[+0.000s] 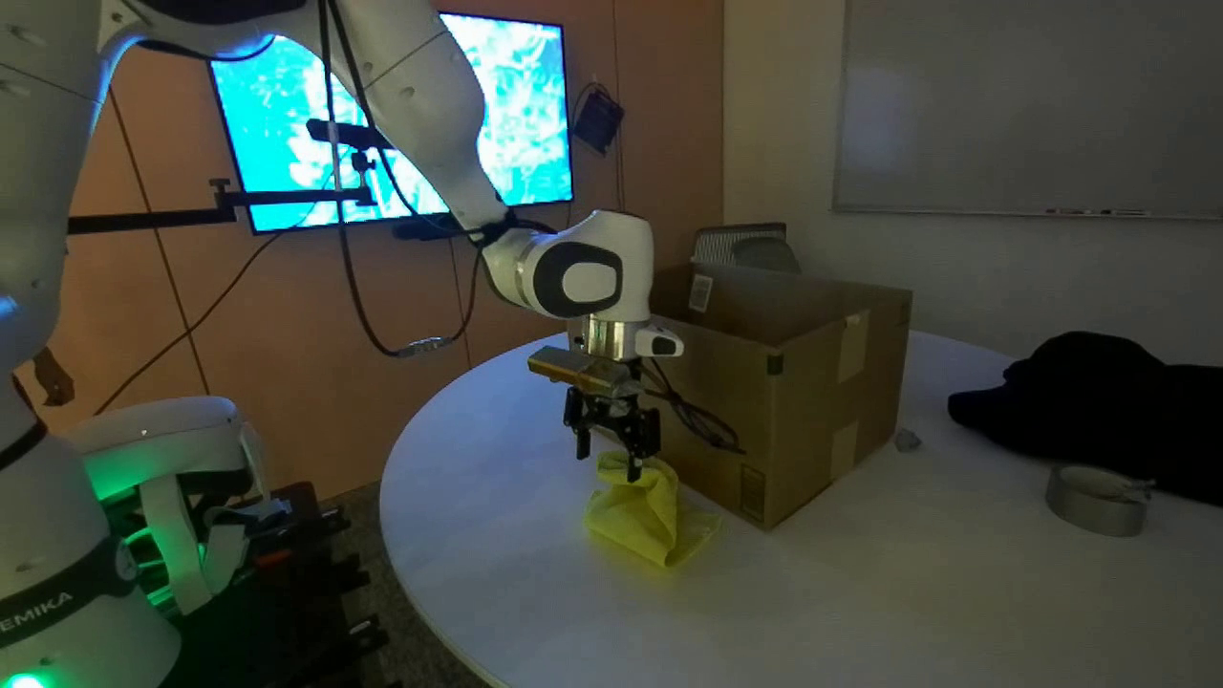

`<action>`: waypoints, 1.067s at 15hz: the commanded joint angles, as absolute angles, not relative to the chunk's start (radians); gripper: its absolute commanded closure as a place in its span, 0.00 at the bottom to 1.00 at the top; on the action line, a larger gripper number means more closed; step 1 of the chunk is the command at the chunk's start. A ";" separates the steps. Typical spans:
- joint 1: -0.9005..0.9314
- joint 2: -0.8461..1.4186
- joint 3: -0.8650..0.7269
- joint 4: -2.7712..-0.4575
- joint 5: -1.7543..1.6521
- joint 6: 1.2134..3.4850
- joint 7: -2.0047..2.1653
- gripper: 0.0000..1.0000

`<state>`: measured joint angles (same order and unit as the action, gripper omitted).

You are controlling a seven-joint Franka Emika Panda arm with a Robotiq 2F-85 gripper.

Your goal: Put the marker on the towel then fold the towel twice and put it in the brown box.

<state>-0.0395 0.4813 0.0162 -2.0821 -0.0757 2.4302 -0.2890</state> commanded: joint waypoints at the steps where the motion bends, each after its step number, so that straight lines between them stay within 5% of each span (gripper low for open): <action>1: -0.058 0.552 0.027 -2.008 -0.063 2.429 -0.290 0.00; 16: -0.122 0.751 0.037 -1.851 -0.030 2.456 -0.288 0.00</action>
<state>-0.1073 0.7127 0.0190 -1.8869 -0.0512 2.4336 -0.2876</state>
